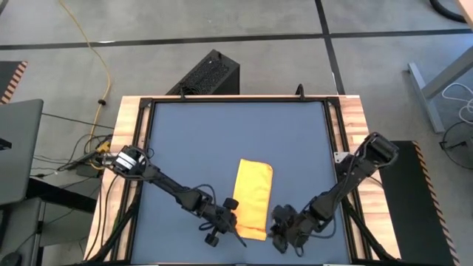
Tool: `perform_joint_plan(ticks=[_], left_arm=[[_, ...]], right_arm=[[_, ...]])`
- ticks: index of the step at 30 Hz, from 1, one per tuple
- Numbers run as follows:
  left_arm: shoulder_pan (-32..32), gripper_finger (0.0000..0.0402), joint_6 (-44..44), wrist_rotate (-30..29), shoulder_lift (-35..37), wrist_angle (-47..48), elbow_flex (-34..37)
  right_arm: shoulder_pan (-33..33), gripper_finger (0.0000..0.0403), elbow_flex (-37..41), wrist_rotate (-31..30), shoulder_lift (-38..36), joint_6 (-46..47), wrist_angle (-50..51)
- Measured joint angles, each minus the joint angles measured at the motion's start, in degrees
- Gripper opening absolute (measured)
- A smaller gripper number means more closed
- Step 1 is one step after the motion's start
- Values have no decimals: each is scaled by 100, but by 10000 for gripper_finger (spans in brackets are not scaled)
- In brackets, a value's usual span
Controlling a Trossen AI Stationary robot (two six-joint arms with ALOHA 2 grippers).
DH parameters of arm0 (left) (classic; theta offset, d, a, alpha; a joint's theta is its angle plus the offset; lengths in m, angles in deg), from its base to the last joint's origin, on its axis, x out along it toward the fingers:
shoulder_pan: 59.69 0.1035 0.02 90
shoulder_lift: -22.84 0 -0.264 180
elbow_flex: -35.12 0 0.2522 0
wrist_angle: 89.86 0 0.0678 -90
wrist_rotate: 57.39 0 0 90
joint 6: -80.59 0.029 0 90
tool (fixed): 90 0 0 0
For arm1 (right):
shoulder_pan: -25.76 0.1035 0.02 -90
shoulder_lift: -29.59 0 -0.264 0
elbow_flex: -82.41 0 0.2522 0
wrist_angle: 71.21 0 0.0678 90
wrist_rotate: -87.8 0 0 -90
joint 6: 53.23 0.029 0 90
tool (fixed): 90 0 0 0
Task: Roll towel
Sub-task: Roll the orange microfiber towel
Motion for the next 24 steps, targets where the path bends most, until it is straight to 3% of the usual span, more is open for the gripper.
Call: perform_joint_plan(ticks=[4,7,11,14,24], left_arm=[[45,0,-212,137,12,-13,3],[43,0,-295,136,13,-28,4],[43,0,-396,136,13,-66,10],[43,0,-524,136,13,-76,11],[82,0,-595,174,13,-118,15]], right_arm=[[322,158,-15,-747,237,-2471,-1258],[462,157,-15,-941,549,-4128,-2015],[616,157,-136,-1175,980,-5658,-2020],[647,157,-183,-1392,1203,-6075,-1927],[631,157,-205,-1783,1274,-6010,-1366]])
